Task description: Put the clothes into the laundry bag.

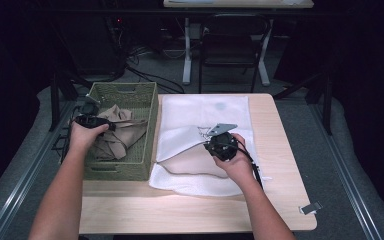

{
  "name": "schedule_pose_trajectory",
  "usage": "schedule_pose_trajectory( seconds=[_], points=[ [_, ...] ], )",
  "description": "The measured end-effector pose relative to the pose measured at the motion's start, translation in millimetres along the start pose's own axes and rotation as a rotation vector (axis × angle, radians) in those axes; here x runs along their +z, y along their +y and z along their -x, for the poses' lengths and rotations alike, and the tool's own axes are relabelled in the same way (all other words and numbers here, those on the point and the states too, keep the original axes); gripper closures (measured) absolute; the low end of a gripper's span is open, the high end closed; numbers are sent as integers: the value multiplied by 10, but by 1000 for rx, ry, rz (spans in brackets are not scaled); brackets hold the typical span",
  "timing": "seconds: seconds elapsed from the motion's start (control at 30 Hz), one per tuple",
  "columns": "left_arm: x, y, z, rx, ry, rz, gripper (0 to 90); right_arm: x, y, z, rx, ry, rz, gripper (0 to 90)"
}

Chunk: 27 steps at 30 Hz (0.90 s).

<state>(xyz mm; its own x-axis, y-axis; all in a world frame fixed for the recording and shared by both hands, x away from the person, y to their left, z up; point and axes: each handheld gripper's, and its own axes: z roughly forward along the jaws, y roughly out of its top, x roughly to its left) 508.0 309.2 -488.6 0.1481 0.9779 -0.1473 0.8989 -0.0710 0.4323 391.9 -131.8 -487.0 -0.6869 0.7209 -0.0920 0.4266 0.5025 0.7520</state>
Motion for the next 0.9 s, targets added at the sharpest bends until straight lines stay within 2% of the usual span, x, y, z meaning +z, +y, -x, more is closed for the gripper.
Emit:
schedule_pose_trajectory(
  seconds=[0.2, 0.5, 0.9],
  points=[
    [61, 5, 27, -1, -22, -17, 245, 2, 0, -1, 0, 1, 1, 869],
    [124, 13, 113, 11, -26, -26, 245, 4, 0, -6, -1, 1, 0, 869],
    [225, 10, 153, -3, 1, -42, 224, 1, 1, -5, -2, -1, 2, 869]
  ],
)
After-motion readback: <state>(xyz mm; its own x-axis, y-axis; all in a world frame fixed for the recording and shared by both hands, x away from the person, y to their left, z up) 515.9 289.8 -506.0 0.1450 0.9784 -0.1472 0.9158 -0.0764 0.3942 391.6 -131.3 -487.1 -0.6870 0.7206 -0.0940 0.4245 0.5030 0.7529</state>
